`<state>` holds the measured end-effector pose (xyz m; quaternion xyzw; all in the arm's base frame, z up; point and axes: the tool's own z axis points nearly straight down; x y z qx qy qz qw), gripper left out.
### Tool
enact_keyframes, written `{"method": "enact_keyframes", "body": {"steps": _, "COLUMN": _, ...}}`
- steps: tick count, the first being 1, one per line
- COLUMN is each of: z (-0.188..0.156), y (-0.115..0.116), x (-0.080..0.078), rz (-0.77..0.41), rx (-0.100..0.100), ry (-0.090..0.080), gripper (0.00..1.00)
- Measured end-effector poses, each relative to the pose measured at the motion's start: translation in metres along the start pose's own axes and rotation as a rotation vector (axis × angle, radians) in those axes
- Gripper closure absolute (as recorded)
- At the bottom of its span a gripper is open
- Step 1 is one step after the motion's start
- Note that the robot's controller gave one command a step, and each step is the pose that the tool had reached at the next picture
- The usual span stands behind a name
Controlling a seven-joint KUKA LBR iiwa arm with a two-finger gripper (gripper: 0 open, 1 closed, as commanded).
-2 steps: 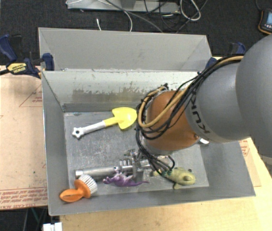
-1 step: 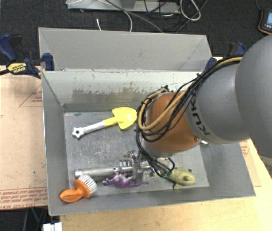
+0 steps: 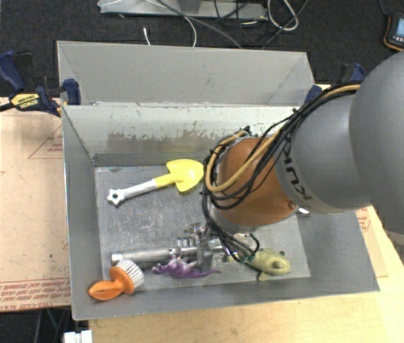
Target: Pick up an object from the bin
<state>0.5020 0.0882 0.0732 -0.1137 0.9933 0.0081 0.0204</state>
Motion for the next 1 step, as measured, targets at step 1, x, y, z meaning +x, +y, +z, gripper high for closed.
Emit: {"method": "enact_keyframes", "body": {"steps": 1, "z": 0.0002, "y": 0.0007, "x": 0.0017, "rz": -0.029, "rx": 0.000, "ry": -0.005, "gripper": 1.00}}
